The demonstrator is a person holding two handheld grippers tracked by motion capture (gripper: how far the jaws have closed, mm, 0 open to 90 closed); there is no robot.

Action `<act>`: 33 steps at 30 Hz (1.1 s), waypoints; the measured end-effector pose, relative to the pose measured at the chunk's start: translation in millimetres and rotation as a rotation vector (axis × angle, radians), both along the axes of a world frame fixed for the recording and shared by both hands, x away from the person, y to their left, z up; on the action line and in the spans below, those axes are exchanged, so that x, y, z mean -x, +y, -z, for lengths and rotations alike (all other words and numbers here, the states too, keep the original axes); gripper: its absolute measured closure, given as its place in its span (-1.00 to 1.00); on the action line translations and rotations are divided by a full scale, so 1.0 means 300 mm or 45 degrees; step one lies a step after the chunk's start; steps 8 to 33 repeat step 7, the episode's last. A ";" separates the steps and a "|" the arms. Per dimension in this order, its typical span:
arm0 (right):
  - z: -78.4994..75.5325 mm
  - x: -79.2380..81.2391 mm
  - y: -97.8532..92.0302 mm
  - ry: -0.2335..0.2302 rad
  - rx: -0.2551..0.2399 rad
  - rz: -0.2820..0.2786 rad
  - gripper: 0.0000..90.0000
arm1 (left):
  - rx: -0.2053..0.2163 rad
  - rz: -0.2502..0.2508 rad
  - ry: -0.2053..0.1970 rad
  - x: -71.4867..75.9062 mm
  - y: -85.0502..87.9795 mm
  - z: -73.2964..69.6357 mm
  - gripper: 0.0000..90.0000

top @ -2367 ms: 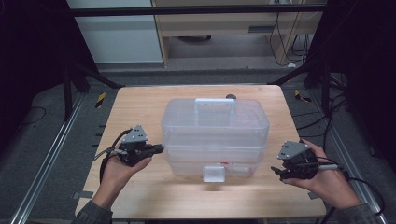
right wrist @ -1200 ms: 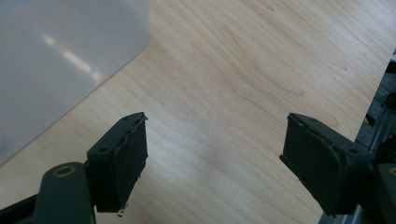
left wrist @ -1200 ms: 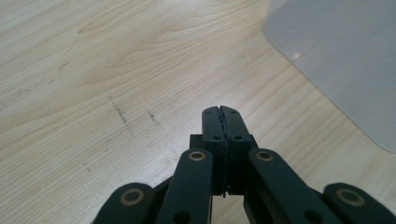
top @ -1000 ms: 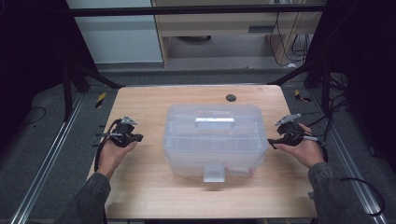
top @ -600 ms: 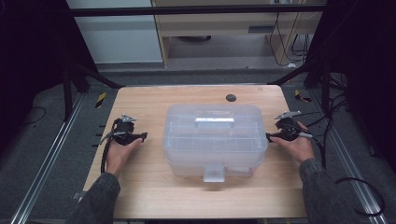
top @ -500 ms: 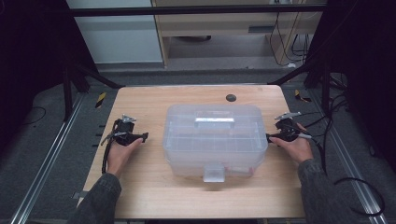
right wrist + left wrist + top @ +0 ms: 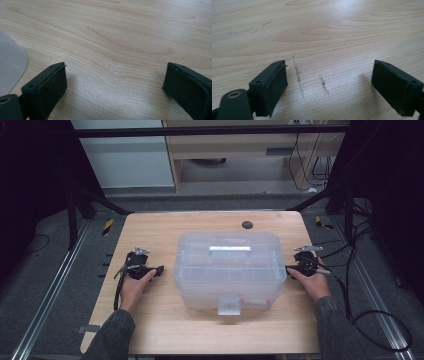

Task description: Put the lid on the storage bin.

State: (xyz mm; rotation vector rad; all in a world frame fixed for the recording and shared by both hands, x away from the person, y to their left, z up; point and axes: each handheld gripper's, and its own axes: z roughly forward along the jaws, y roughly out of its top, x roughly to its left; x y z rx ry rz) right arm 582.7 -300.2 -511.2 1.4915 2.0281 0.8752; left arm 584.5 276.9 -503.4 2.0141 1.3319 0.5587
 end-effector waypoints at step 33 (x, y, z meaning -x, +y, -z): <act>0.002 -0.003 0.008 0.014 0.002 0.041 -1.00 | -0.030 -0.039 -0.012 0.006 -0.005 0.012 -0.99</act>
